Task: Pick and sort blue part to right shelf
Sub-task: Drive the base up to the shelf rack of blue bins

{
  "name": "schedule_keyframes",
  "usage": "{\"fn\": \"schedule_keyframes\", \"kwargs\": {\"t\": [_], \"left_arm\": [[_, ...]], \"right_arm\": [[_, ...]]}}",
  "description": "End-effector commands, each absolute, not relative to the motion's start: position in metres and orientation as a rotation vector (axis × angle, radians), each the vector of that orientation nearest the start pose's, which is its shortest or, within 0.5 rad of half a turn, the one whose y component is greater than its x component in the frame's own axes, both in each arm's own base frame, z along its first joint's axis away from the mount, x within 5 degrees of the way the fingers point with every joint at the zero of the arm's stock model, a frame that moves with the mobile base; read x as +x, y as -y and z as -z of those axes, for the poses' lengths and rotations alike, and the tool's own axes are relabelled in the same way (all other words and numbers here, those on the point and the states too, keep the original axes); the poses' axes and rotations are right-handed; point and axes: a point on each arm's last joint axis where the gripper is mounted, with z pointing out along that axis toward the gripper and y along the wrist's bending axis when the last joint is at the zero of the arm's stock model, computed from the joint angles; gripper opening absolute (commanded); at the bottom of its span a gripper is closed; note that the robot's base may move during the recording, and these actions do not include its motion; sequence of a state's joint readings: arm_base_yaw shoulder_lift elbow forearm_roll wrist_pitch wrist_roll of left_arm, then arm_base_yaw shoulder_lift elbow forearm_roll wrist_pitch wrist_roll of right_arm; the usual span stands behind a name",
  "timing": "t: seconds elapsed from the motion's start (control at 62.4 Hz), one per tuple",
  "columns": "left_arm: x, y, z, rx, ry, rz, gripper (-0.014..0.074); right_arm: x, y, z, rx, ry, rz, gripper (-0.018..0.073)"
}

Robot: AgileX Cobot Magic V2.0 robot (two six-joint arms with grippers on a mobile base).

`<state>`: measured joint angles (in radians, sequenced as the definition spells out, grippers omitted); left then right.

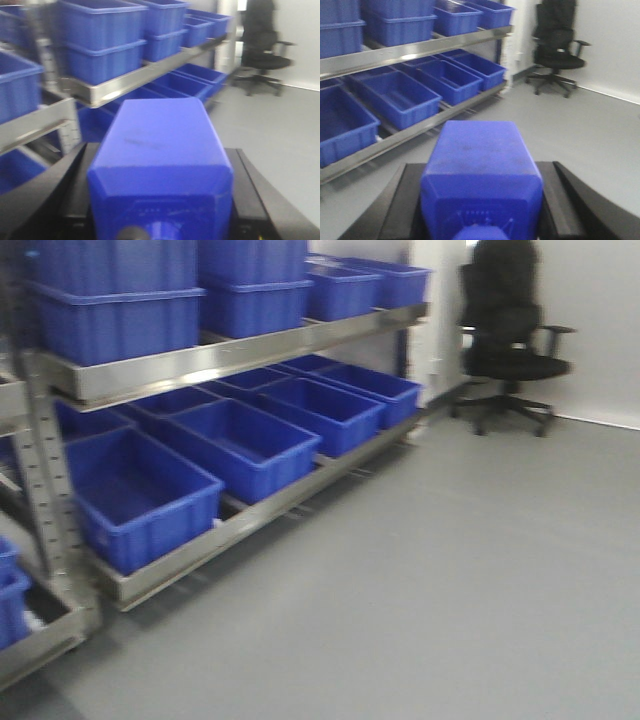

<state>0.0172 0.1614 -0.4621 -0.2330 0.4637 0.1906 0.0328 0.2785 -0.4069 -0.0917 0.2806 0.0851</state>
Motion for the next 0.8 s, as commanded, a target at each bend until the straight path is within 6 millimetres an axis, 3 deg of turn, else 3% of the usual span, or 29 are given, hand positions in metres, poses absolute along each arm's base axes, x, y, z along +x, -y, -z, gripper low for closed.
{"fn": "schedule_keyframes", "kwargs": {"t": [0.0,0.786], "left_arm": [[0.0401,0.0075,-0.3339,0.025,-1.529,0.087,0.0386],[0.0401,0.0075,-0.3339,0.025,-1.529,0.087,0.0386]], "right_arm": [[0.0696,-0.0002,-0.3244,-0.022,-1.522,0.008,0.0385],[0.0696,-0.0002,-0.3244,-0.022,-1.522,0.008,0.0385]]}}
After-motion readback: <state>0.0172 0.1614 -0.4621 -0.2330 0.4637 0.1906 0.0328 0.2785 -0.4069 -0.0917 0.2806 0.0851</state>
